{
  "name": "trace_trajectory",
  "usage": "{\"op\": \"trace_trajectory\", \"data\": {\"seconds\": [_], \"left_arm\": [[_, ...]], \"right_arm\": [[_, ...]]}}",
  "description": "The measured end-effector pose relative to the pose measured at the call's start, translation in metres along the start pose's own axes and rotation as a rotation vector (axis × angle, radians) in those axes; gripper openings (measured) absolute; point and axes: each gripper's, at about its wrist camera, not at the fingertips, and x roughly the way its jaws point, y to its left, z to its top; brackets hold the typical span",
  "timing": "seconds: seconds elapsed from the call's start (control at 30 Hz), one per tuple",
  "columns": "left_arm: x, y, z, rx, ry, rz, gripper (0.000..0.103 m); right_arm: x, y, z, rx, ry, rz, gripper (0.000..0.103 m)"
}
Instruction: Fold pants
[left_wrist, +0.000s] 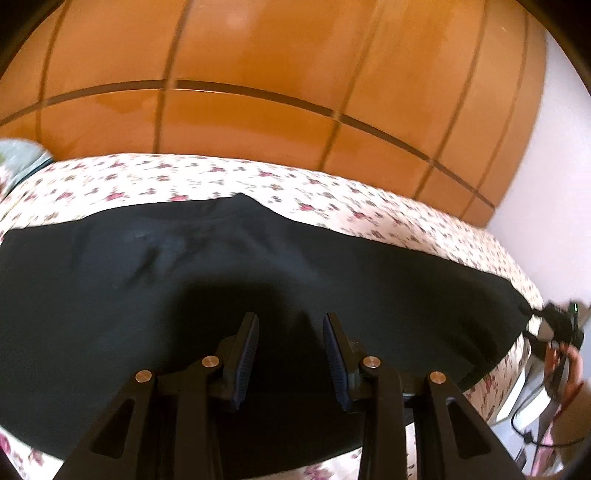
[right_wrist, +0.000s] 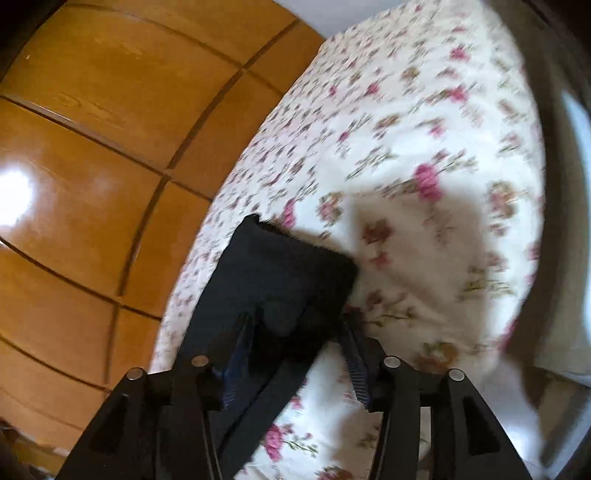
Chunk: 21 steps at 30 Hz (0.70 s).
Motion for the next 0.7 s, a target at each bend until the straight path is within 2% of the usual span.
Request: {"op": "trace_trajectory", "data": {"seconds": [0.07,0.1,0.13,0.2,0.3,0.37,0.5,0.57,0.63,0.67,0.7], "left_arm": [[0.016,-0.009,-0.001,0.035,0.060,-0.022,0.036],[0.022,-0.012,-0.003,0.047,0.081,-0.027,0.036],[0.029,-0.015,-0.006,0.062,0.108,-0.017,0.036],[0.031,-0.020,-0.011,0.080,0.112,0.009,0.036],[0.027,-0.023,-0.013,0.066,0.122,-0.009,0.036],[0.025,-0.024,-0.018,0.075,0.124,-0.011,0.036],[0.021,-0.026,-0.025,0.109,0.103,0.003,0.036],[0.020,-0.023,-0.024,0.101,0.108,-0.002,0.036],[0.019,-0.021,-0.020,0.084,0.121,-0.014,0.036],[0.018,-0.018,-0.017,0.068,0.125,-0.022,0.036],[0.017,-0.016,-0.015,0.056,0.123,-0.024,0.036]], "right_arm": [[0.007,0.001,0.002,0.039,-0.007,0.037,0.053],[0.012,0.006,0.003,0.038,-0.003,0.037,0.040],[0.016,0.012,0.004,0.019,0.000,0.016,0.017],[0.013,0.028,0.006,-0.031,-0.018,-0.003,0.017],[-0.007,0.051,0.015,-0.126,-0.091,0.008,0.016],[-0.008,0.060,0.017,-0.189,-0.109,-0.030,0.016],[0.019,0.029,0.013,-0.121,-0.046,-0.126,0.016],[0.027,0.015,0.007,-0.090,-0.037,-0.124,0.016],[0.019,0.014,0.005,-0.073,-0.054,-0.112,0.023],[0.015,0.018,0.006,-0.078,-0.056,-0.131,0.027],[0.007,0.023,0.007,-0.093,-0.078,-0.174,0.034]]}}
